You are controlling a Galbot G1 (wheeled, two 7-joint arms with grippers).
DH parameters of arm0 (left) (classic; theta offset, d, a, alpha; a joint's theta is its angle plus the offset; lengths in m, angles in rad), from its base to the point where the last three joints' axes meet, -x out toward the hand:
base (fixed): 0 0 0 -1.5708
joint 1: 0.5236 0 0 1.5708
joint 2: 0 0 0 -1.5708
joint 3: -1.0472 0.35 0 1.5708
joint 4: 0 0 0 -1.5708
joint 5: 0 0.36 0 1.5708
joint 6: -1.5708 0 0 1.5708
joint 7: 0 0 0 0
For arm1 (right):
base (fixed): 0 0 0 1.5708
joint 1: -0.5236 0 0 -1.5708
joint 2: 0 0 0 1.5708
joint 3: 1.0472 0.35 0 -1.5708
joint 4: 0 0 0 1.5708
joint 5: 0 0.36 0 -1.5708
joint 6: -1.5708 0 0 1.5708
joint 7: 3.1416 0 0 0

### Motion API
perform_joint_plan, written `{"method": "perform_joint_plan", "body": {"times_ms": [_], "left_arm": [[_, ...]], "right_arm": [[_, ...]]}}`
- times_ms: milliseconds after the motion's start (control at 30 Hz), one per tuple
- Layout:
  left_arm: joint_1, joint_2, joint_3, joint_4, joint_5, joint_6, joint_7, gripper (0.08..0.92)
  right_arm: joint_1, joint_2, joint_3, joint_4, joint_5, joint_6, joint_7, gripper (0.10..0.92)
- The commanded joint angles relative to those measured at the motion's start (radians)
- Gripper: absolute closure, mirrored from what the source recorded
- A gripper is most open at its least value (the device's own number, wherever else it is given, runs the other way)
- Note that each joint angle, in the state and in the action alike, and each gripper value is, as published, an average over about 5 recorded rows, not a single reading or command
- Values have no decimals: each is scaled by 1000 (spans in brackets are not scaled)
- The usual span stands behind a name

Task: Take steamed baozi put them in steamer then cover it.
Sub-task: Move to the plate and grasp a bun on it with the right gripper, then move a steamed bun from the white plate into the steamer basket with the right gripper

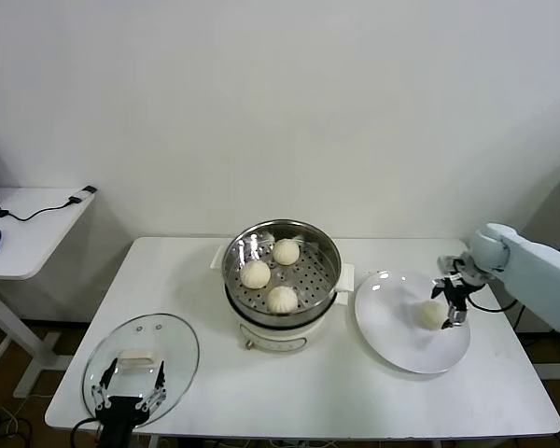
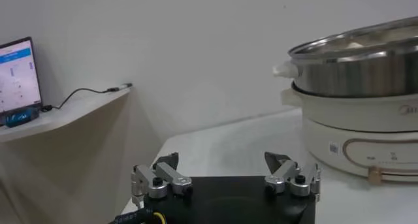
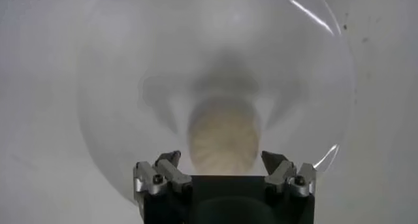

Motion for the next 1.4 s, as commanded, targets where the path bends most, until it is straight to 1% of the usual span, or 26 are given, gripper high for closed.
{"method": "perform_joint_plan", "body": {"times_ms": [33, 267, 600, 733, 867, 933, 1067, 1233, 1400], "left_arm": [[0, -1, 3, 2, 4, 0, 0, 177], [0, -2, 5, 4, 9, -2, 0, 177], [0, -3, 7, 6, 12, -4, 0, 177], [0, -5, 10, 8, 12, -5, 0, 177], [4, -4, 9, 9, 7, -8, -1, 177], [6, -3, 8, 10, 5, -9, -1, 177], [8, -1, 11, 8, 2, -11, -1, 177], [2, -3, 22, 5, 1, -12, 0, 177], [-4, -1, 35, 9, -5, -18, 1, 177]], "right_arm": [[-66, 44, 59, -68, -47, 0, 1, 203], [-52, 64, 59, -93, -45, 13, -9, 205], [-11, 68, 16, -91, 28, 8, -17, 290], [27, 72, -18, -89, 67, 6, -18, 309], [128, 93, -91, -102, 128, 6, -18, 319], [207, 112, -156, -105, 191, 0, -17, 321], [394, 169, -330, -101, 372, -15, -14, 324], [637, 288, -557, -96, 634, -37, -7, 329], [759, 410, -669, -59, 835, -88, 19, 328]]}}
